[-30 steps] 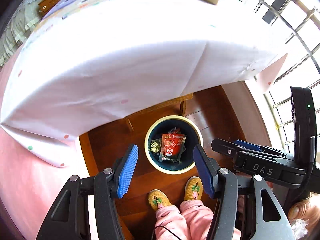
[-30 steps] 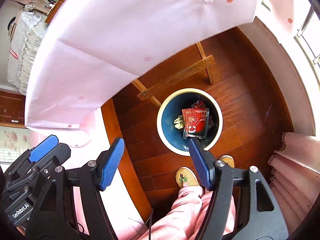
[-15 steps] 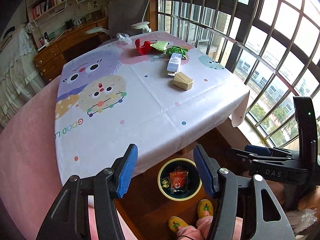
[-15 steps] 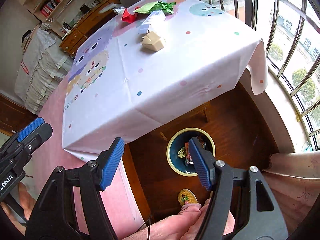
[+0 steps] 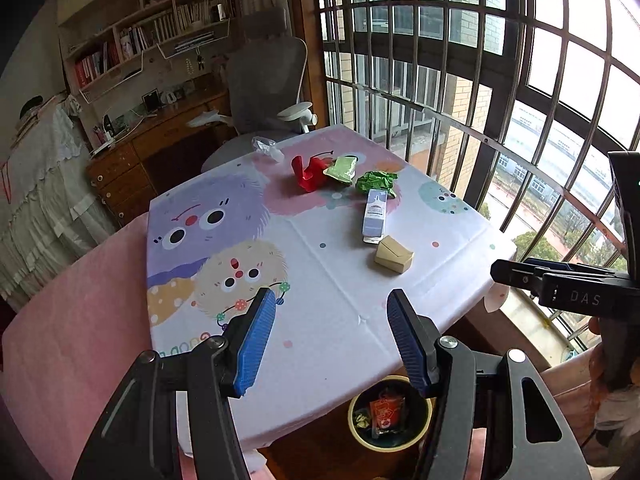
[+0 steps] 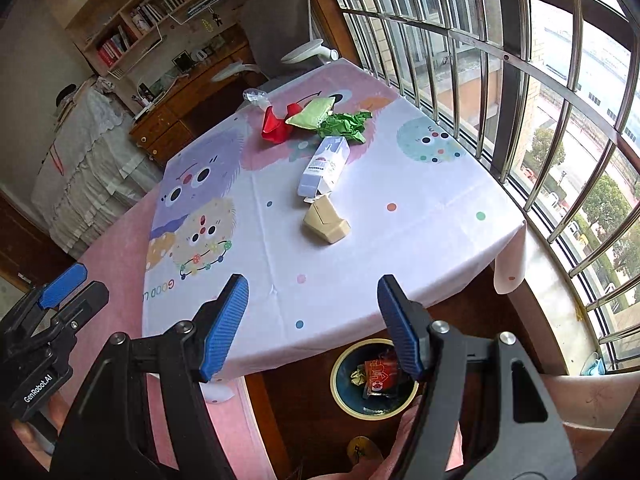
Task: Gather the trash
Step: 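Raise both tools from the bin back toward the table, then grasp the green wrapper with the left gripper while the right gripper grasps the green crumpled paper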
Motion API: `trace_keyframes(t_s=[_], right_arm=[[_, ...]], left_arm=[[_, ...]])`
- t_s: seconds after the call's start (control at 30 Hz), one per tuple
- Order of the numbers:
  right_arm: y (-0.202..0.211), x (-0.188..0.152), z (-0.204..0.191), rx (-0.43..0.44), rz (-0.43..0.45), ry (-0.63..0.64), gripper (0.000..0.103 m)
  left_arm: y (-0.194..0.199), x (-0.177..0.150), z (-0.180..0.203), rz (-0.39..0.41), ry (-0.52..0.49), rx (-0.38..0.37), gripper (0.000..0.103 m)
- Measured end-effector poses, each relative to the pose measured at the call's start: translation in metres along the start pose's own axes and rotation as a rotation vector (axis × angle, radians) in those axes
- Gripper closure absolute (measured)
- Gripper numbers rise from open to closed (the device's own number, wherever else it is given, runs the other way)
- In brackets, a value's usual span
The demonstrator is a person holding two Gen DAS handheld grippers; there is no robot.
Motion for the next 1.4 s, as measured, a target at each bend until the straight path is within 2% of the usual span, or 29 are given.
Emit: trace_keyframes(t_s=[0.17,0.3,0.4,0.57,0.73,0.9,0.93,1.0,1.1,1.17,1.27,1.4], right_arm=[[-0.046,0.068,0.000,0.023,0.007,0.017,0.039],[-0.105,0.126,0.004,0.047,-0.022,0.039,0.039],[-0.156,0.167,0.013,0.046,-0.065,0.052,0.039],[-0.238,0.219,0.028,0.052,-0.165,0.089,0.036],[-0.316,0.245,0.027,0.055,-0.264,0.151,0.036],[-0.376,0.249,0.016,0.052,-0.353,0.194,0.036],[-0.382,0.251,0.015,0.063,-0.347,0.199,0.033],[-0.388,0.253,0.010,0.072,-0.340,0.224,0.034],[-0.391,0.255,0.005,0.111,-0.346,0.255,0.055],[-0.393,0.261,0.005,0.141,-0.353,0.268,0.060],[-0.390,0.272,0.014,0.147,-0.348,0.237,0.062],[-0.386,0.289,0.032,0.108,-0.309,0.164,0.062]], left_arm=[[-0.042,0.040,-0.003,0.001,0.001,0.027,0.044],[-0.096,0.088,-0.008,-0.009,0.035,0.061,0.044],[-0.149,0.126,-0.017,-0.066,0.109,0.047,0.044],[-0.246,0.172,-0.033,-0.178,0.240,0.011,0.044],[-0.315,0.197,-0.046,-0.220,0.292,0.054,0.044],[-0.353,0.207,-0.061,-0.235,0.314,0.082,0.044],[-0.357,0.209,-0.062,-0.237,0.316,0.082,0.044],[-0.364,0.212,-0.065,-0.237,0.316,0.079,0.044],[-0.377,0.222,-0.065,-0.236,0.308,0.069,0.044],[-0.388,0.230,-0.064,-0.234,0.298,0.060,0.044],[-0.404,0.242,-0.060,-0.224,0.282,0.029,0.044],[-0.434,0.258,-0.051,-0.218,0.239,-0.002,0.044]])
Point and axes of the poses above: each gripper's, at about its wrist camera, not at the fingertips, and y roughly against the way its jaws point, z to its right, x to its top, the point moved 1 cm from there along -y, roughly the way its jaws point, and after that the axes turned 7 degrees about -x, right-handed, at the moved point
